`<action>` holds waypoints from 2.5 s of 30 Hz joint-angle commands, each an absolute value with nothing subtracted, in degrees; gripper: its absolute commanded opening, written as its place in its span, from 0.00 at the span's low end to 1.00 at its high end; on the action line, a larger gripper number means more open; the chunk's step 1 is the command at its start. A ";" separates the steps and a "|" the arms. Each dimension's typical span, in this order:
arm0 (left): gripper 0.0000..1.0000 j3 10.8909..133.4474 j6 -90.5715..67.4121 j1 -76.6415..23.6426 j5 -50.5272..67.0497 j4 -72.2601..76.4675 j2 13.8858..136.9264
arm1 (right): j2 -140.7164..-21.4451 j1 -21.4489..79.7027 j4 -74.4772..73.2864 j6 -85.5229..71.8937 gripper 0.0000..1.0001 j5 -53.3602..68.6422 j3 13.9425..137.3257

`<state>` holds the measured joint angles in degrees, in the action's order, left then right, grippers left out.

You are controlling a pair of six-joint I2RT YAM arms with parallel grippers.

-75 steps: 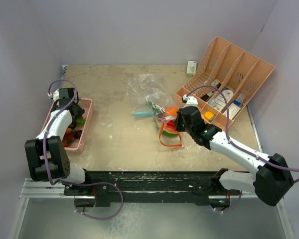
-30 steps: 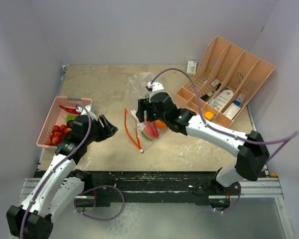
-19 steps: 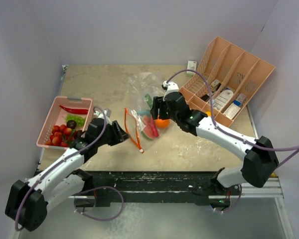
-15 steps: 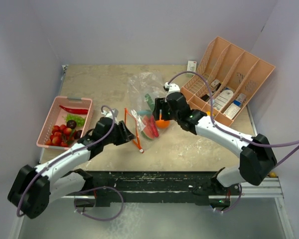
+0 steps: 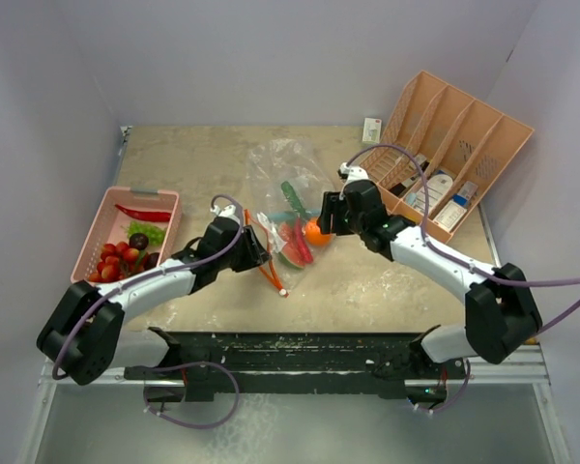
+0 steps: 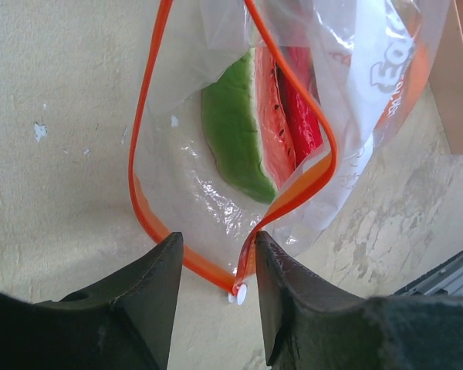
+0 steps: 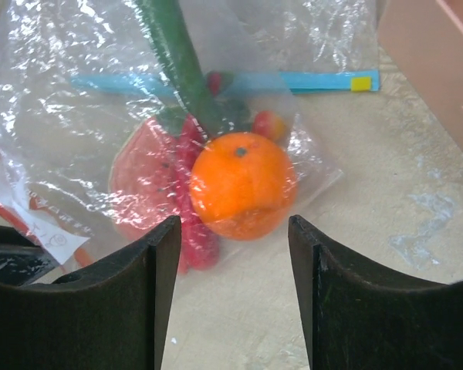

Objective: Open the zip-top bag and remove the fake food
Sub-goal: Pick up the fake fruit from the zipper food storage bag.

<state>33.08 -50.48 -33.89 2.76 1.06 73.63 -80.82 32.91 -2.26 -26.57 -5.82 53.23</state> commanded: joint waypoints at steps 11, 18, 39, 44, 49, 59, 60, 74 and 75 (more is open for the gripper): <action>0.59 33.48 -50.31 -34.18 -3.37 3.88 72.18 | -91.54 28.56 9.95 -18.55 0.57 3.96 59.43; 0.65 32.00 -51.40 -35.22 -1.07 11.72 75.64 | -93.54 28.72 15.45 -20.33 0.45 9.10 55.72; 0.31 28.26 -47.99 -36.43 -7.20 4.29 63.11 | -92.97 29.66 20.49 -24.85 0.30 10.00 47.11; 0.28 28.17 -48.36 -36.42 -6.24 5.18 62.35 | -92.16 29.71 20.87 -25.27 0.28 9.19 46.37; 0.26 28.86 -49.72 -36.47 -5.73 7.81 67.84 | -91.39 29.71 20.42 -25.18 0.28 8.87 45.85; 0.19 34.19 -50.27 -36.48 -4.83 13.14 78.73 | -89.54 29.69 20.15 -24.52 0.26 8.41 44.58; 0.19 34.67 -50.10 -36.43 -3.90 14.03 79.76 | -89.71 29.71 20.36 -24.64 0.26 8.51 44.38; 0.22 37.61 -49.75 -37.67 -0.75 16.74 86.22 | -90.60 30.20 22.37 -26.18 0.25 10.36 42.66; 0.23 38.05 -49.66 -37.92 -0.79 16.89 86.99 | -90.61 30.42 22.48 -26.24 0.25 10.29 42.51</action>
